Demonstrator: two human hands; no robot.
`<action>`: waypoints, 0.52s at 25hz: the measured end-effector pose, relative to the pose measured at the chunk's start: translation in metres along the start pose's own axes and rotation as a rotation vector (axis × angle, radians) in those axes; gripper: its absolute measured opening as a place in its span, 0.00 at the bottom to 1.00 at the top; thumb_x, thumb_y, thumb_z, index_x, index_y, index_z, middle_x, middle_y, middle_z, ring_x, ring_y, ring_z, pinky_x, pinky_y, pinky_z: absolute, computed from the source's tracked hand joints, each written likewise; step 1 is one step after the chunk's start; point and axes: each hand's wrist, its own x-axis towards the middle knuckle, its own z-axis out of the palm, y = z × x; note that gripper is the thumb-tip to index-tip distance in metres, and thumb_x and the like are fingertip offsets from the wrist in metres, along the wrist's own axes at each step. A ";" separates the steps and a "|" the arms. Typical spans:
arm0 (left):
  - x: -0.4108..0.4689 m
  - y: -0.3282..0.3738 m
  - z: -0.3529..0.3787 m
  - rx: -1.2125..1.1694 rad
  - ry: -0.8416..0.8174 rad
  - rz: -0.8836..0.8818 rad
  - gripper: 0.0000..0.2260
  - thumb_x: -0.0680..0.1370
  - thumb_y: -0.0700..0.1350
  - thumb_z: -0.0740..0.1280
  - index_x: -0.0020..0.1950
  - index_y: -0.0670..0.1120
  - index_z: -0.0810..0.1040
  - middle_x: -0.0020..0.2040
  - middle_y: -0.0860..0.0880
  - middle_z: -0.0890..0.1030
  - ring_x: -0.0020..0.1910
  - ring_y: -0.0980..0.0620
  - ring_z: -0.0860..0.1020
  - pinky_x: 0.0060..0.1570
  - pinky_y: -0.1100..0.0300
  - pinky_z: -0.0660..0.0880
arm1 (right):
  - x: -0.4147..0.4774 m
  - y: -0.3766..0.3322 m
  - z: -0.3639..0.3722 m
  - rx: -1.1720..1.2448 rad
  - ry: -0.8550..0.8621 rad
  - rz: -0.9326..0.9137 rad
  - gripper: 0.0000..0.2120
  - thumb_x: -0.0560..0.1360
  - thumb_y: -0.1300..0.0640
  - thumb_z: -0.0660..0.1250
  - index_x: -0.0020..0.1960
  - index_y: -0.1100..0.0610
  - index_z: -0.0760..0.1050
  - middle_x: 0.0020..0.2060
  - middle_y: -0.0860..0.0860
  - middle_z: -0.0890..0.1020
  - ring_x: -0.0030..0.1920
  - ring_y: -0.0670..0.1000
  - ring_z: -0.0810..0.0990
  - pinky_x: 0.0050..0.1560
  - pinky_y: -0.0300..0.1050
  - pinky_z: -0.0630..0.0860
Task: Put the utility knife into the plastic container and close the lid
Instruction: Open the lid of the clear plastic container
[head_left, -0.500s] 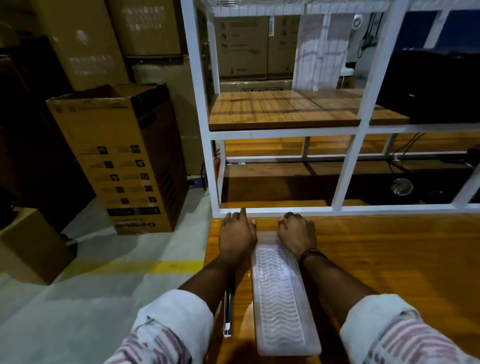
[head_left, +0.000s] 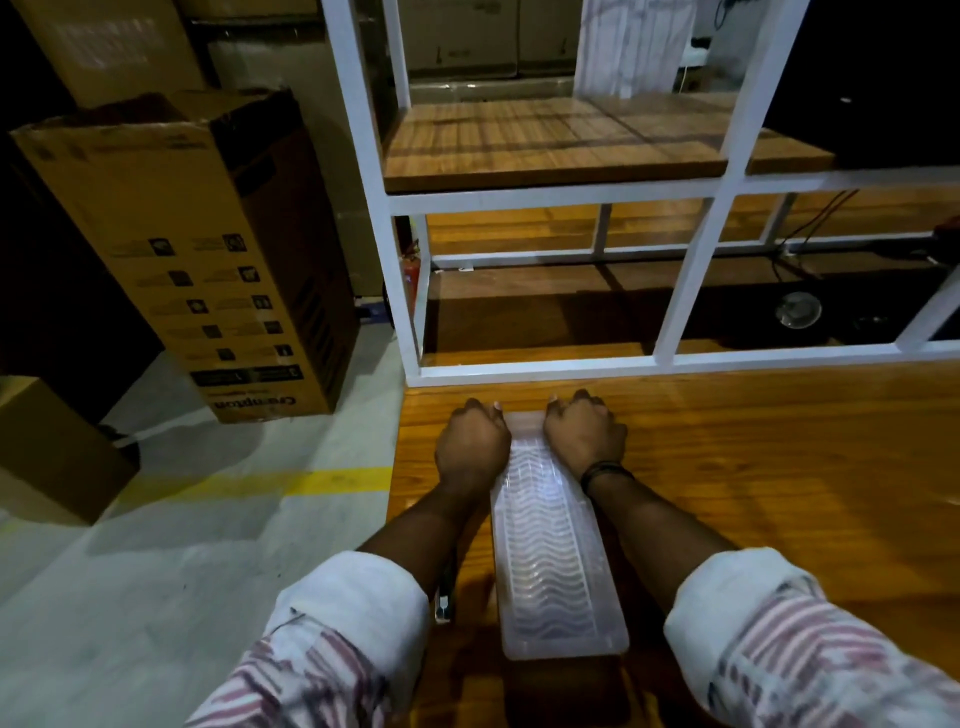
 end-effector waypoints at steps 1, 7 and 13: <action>0.000 0.000 0.001 -0.004 0.009 -0.013 0.21 0.84 0.57 0.54 0.58 0.42 0.77 0.55 0.40 0.83 0.52 0.37 0.82 0.49 0.50 0.77 | 0.001 0.001 0.001 0.006 0.000 0.011 0.24 0.78 0.43 0.57 0.62 0.61 0.74 0.59 0.62 0.79 0.60 0.66 0.78 0.62 0.59 0.70; 0.001 -0.005 0.006 -0.041 0.006 -0.061 0.23 0.83 0.60 0.54 0.58 0.42 0.78 0.54 0.39 0.83 0.51 0.37 0.82 0.49 0.50 0.76 | 0.003 0.004 0.004 0.099 -0.025 -0.001 0.24 0.79 0.44 0.58 0.62 0.64 0.73 0.59 0.63 0.78 0.59 0.67 0.77 0.61 0.58 0.73; 0.006 -0.006 0.009 -0.058 0.020 -0.027 0.23 0.83 0.60 0.54 0.56 0.43 0.78 0.51 0.41 0.83 0.49 0.40 0.82 0.43 0.53 0.73 | 0.008 0.003 0.005 0.100 0.003 -0.032 0.24 0.79 0.44 0.58 0.62 0.64 0.73 0.58 0.63 0.79 0.57 0.66 0.78 0.58 0.57 0.74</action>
